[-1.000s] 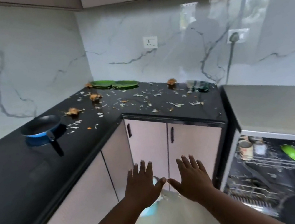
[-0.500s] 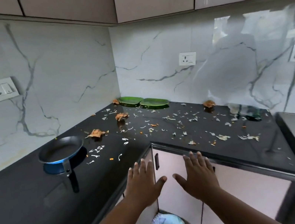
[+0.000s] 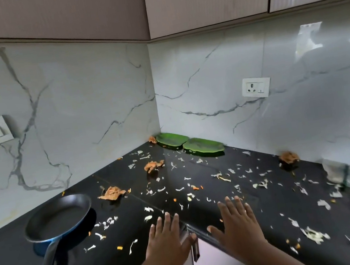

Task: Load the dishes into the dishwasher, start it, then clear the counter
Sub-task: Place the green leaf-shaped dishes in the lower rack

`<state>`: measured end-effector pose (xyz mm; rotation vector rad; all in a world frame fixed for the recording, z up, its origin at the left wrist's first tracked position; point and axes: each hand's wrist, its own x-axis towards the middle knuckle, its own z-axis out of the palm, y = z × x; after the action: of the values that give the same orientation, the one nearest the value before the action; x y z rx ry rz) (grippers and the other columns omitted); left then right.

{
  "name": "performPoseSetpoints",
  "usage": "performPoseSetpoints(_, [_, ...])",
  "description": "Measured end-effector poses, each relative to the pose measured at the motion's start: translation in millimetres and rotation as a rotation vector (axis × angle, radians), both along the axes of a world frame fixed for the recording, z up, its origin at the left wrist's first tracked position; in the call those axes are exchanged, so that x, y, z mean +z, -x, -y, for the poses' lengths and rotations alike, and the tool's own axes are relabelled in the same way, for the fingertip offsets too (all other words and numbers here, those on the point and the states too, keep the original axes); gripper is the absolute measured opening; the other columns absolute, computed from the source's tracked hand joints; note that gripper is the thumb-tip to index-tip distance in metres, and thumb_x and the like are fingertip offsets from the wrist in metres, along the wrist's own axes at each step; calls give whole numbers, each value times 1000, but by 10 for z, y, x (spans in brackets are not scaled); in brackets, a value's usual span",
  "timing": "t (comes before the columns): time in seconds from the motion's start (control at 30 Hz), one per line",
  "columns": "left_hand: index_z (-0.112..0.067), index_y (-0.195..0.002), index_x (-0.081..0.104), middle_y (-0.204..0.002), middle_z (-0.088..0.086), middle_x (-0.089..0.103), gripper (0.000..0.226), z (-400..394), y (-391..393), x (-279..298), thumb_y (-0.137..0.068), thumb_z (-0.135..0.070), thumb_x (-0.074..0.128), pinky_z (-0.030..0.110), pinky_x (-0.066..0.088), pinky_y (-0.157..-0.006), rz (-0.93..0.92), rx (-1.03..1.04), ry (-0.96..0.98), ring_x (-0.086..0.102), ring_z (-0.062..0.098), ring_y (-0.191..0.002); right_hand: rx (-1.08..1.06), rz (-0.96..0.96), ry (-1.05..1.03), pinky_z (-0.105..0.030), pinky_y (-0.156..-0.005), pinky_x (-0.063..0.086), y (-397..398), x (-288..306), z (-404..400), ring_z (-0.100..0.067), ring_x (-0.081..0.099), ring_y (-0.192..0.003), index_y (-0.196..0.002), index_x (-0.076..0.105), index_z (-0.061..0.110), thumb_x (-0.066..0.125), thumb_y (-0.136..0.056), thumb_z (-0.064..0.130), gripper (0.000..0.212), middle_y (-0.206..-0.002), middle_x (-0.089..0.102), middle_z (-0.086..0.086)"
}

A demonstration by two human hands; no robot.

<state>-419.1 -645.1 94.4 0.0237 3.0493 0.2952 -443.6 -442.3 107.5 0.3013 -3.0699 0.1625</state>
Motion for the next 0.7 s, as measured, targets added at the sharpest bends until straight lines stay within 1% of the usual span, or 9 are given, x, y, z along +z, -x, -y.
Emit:
performPoseSetpoints(0.1, [-21,-154,-3,-163,3,-5,122,66,371,8,-49,-82,-19,40,-5,-118,-5,34,-25,-8,24,-149,8,2,9,-39,-113,-12,297,18,24,-25,-14,-147,-154,4,18,21,-90,70,84,-162,-3,-5])
performPoseSetpoints(0.2, [-20,-155,-2,-163,4,-4,123,107,754,23,-49,-82,-17,40,-4,-119,-10,27,-52,-7,24,-149,-4,-11,4,-37,-113,-11,588,25,9,-24,-13,-147,-154,6,19,-4,-71,83,105,-162,-1,-4])
performPoseSetpoints(0.23, [-20,-155,-2,-163,4,-3,125,118,878,21,-48,-82,-19,40,-3,-119,-12,16,-58,-7,25,-149,-10,-4,-5,-37,-113,-13,683,9,3,-24,-14,-147,-154,5,20,-11,-64,85,112,-162,-2,-4])
performPoseSetpoints(0.33, [-21,-155,1,-163,4,-1,137,146,1336,-9,-39,-86,-28,40,-1,-119,-34,1,-74,-5,24,-149,-62,-5,-12,-33,-103,-31,995,12,-21,-23,-17,-147,-154,4,21,-12,-61,87,115,-162,-3,-3])
performPoseSetpoints(0.37, [-21,-155,2,-163,4,0,139,158,1509,-13,-37,-87,-30,40,-1,-120,-34,-9,-82,-4,25,-149,-88,-3,-8,-32,-102,-32,1119,12,-27,-21,-17,-146,-154,5,22,-16,-56,88,120,-162,-2,-2])
performPoseSetpoints(0.43, [-21,-155,2,-163,4,0,136,188,1787,-10,-40,-86,-26,40,-1,-120,-24,-35,-105,-4,25,-149,-149,10,-12,-35,-111,-20,1325,-10,-34,-18,-17,-145,-154,7,22,-18,-54,89,123,-162,0,-1])
performPoseSetpoints(0.5, [-21,-155,2,-163,4,1,130,204,2014,15,-44,-85,-20,40,-1,-120,-17,-48,-140,-4,25,-149,-216,22,-1,-39,-117,-9,1494,-37,-42,-21,-13,-147,-154,8,22,-11,-57,82,116,-162,3,0])
performPoseSetpoints(0.57, [-22,-155,3,-163,4,3,126,221,2227,28,-47,-84,-15,40,-1,-120,-9,-59,-159,-4,24,-149,-274,41,25,-41,-118,-4,1664,-80,-45,-22,-9,-148,-153,10,25,-9,-54,77,114,-162,6,2])
performPoseSetpoints(0.7, [-22,-155,6,-162,3,7,129,249,2644,58,-46,-87,-16,41,2,-119,2,-73,-149,0,25,-149,-328,63,81,-39,-119,1,1988,-134,-14,-20,-4,-149,-152,15,28,-5,-55,79,111,-161,12,5])
